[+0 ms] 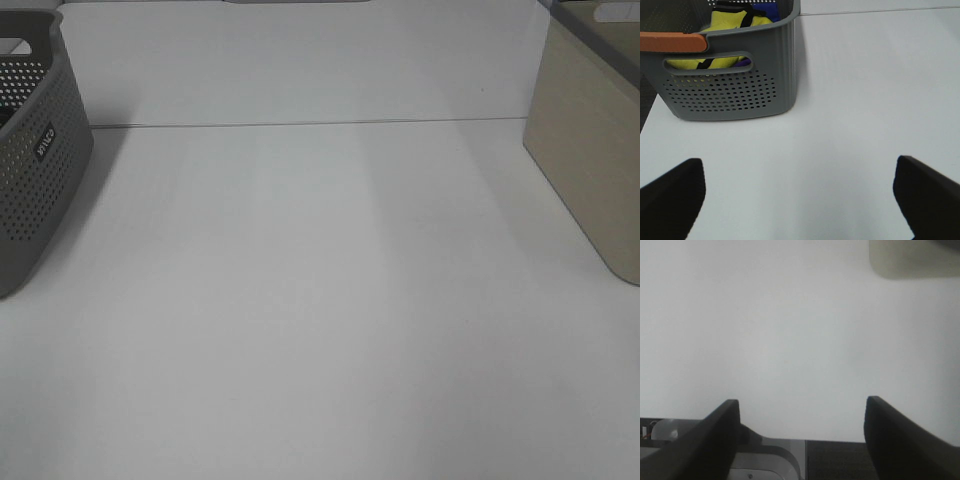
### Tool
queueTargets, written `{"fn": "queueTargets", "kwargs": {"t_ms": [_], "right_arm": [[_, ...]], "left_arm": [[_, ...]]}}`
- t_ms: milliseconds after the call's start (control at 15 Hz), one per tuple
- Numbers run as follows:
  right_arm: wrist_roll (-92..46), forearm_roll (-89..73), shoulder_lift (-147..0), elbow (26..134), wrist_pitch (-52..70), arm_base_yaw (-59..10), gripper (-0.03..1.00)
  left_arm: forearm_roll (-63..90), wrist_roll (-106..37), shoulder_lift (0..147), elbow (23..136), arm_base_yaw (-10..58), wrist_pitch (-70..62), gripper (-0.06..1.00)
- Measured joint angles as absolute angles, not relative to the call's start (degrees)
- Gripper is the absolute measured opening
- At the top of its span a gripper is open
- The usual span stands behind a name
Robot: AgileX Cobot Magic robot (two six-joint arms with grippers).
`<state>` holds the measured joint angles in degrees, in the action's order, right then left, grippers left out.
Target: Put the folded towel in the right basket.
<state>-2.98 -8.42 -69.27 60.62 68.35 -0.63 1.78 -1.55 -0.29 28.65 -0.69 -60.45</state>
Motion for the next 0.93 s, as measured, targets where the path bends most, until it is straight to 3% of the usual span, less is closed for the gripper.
{"fn": "queueTargets", "kwargs": {"t_ms": [400, 933], "right_arm": [[-2.98, -5.90, -43.09, 33.75, 61.99, -0.63, 0.66], [-3.04, -3.78, -13.06, 29.51, 60.56, -0.63, 0.66]], "left_arm": [[1.78, -1.55, -0.29, 28.65, -0.69, -60.45, 0.97], [1.78, -1.55, -0.29, 28.65, -0.69, -60.45, 0.97]]}}
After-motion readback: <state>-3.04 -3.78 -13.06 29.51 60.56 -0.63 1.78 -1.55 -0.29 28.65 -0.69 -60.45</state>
